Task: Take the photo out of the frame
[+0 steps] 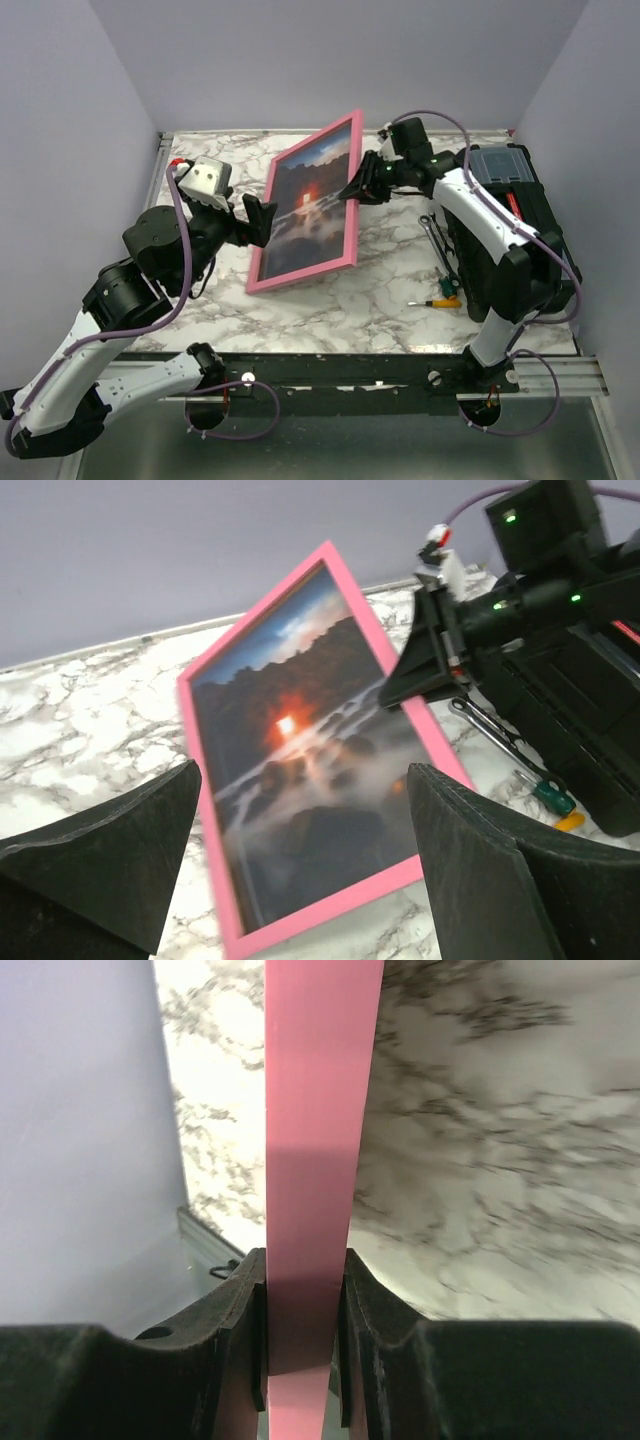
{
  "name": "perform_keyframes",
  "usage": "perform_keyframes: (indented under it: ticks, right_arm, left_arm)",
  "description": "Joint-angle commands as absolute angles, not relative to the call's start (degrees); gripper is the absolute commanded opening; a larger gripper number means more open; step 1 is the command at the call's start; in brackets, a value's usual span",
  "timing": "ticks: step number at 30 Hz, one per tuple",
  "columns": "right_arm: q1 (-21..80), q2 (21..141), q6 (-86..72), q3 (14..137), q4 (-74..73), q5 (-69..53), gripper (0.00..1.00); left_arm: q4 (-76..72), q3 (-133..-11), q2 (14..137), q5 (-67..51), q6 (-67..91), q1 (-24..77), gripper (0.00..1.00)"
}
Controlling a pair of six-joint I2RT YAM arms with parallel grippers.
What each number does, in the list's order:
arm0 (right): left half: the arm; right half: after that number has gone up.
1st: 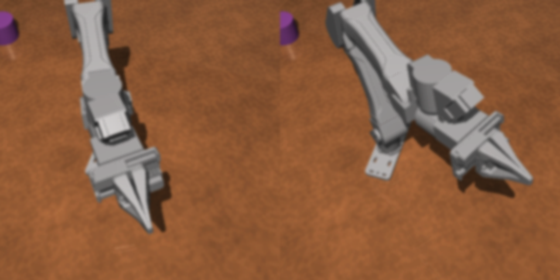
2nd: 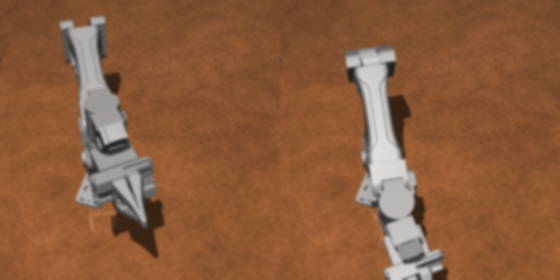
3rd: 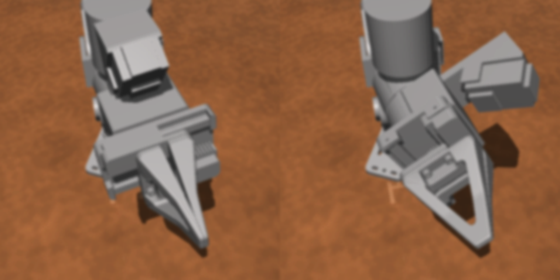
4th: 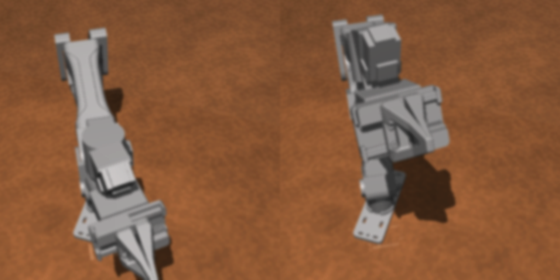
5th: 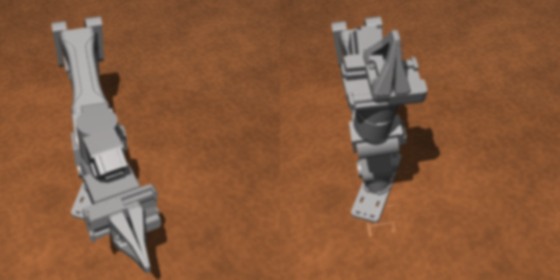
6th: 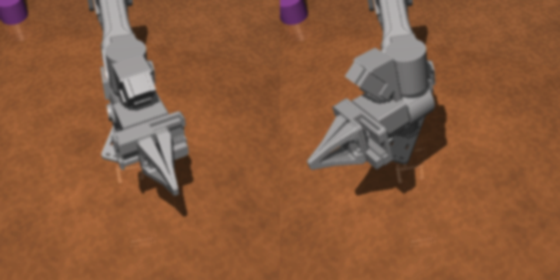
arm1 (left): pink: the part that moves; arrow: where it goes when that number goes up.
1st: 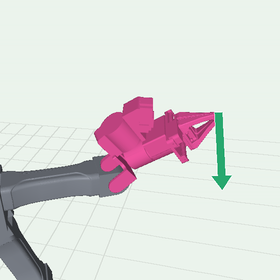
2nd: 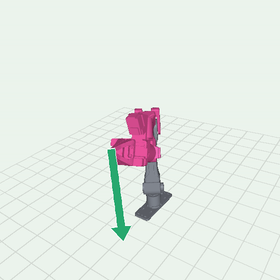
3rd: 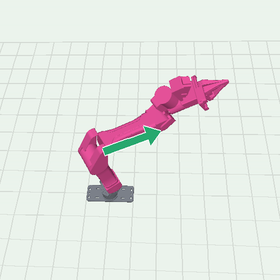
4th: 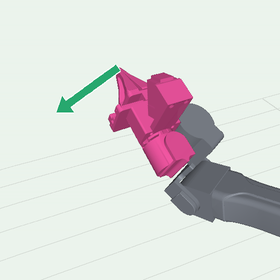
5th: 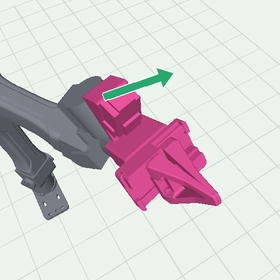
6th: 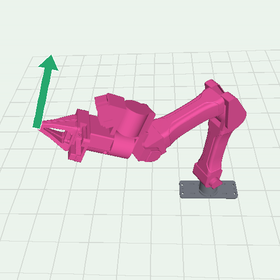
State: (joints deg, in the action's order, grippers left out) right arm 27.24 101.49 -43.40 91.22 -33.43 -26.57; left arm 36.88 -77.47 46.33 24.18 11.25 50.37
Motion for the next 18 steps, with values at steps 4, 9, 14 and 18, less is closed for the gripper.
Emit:
perform_keyframes:
  ticks: [4, 9, 14, 18]
  right_arm:
    - [21.65, 95.24, -23.78, 104.41, -55.62, -8.61, 0.01]
    - [21.23, 94.69, -19.32, 112.53, -64.75, -0.75, 0.01]
    - [21.18, 93.57, -16.68, 116.53, -68.06, 6.27, 0.01]
    - [21.03, 91.93, -14.51, 116.03, -67.80, 10.95, 0.01]
  left_arm:
    - [28.06, -75.74, 47.75, 20.77, 7.58, 43.51, 0.88]
    - [25.02, -70.75, 46.81, 17.41, 7.89, 38.37, 0.87]
    - [23.14, -66.68, 46.58, 12.84, 8.79, 32.90, 0.87]
    - [21.61, -64.14, 46.46, 10.32, 8.63, 29.67, 0.87]
